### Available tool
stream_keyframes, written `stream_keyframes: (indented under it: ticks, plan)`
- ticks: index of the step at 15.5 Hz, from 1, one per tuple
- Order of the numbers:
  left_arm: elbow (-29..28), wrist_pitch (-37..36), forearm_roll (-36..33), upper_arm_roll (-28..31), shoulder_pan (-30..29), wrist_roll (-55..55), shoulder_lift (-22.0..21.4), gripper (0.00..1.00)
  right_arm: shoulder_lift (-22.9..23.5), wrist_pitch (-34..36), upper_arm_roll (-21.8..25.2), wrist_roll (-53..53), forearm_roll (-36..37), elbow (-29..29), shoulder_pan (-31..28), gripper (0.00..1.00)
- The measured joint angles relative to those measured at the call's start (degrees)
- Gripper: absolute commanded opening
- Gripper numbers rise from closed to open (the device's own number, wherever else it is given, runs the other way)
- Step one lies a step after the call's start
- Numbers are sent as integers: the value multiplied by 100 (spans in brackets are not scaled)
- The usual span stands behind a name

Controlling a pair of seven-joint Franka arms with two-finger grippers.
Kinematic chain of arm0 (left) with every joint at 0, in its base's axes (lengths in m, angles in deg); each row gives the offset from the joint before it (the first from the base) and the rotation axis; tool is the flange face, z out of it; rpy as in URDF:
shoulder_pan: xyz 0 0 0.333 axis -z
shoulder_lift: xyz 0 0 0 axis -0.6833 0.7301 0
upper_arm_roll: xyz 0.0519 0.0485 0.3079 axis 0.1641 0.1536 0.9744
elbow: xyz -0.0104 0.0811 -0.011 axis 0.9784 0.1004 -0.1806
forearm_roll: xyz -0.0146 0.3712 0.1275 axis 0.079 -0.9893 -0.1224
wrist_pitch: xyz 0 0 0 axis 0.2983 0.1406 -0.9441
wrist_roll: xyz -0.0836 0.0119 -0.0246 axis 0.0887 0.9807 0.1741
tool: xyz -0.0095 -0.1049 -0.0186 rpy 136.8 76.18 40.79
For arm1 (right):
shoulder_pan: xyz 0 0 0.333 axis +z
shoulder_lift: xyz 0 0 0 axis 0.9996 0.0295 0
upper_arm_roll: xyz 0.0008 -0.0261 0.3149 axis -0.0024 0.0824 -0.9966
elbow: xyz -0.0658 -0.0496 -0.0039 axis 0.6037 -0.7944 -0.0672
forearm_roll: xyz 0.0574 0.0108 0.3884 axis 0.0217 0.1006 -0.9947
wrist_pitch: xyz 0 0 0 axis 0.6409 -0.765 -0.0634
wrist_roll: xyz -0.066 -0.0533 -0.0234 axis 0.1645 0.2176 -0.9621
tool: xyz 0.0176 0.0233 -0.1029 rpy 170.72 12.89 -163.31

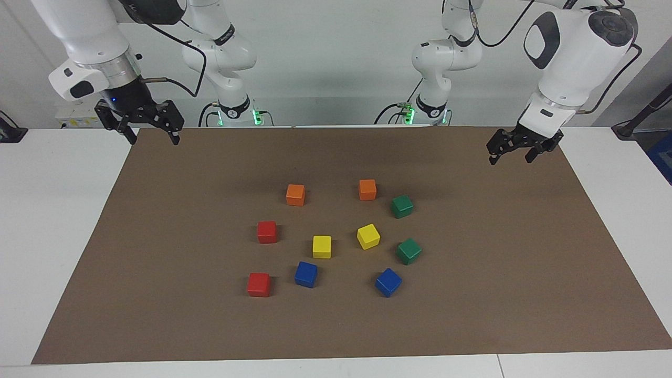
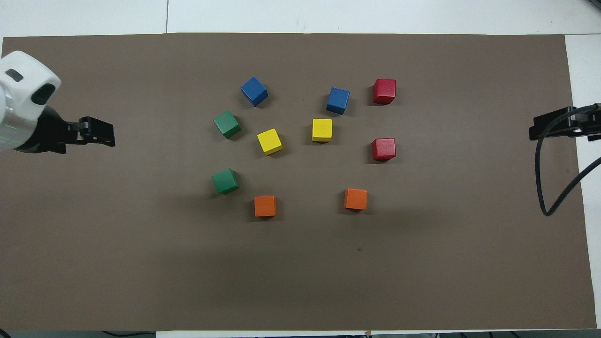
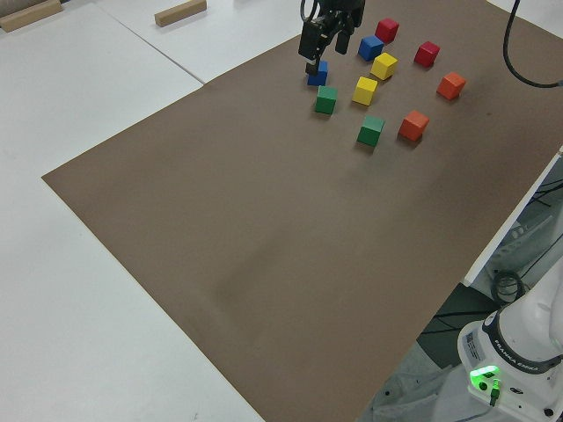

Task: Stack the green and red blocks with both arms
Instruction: 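Move the left gripper and the right gripper in toward the blocks, then grasp the nearer green block with the left gripper while the right grasps red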

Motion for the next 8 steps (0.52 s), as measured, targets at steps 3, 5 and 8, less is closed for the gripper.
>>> stream_keyframes:
  ticks: [3,5,8]
  plan:
    - [-515,619,1,-50,477,906,91,100,-28,-96,-29,682,-1,223,62,100]
    - [-753,1092,3,-64,746,1484,269,100,-49,-553,-59,1178,-1,614,304,99]
    - [-1197,1973,4,-71,1064,2341,570,100,1,-1492,-95,1913,-2,1388,841,92]
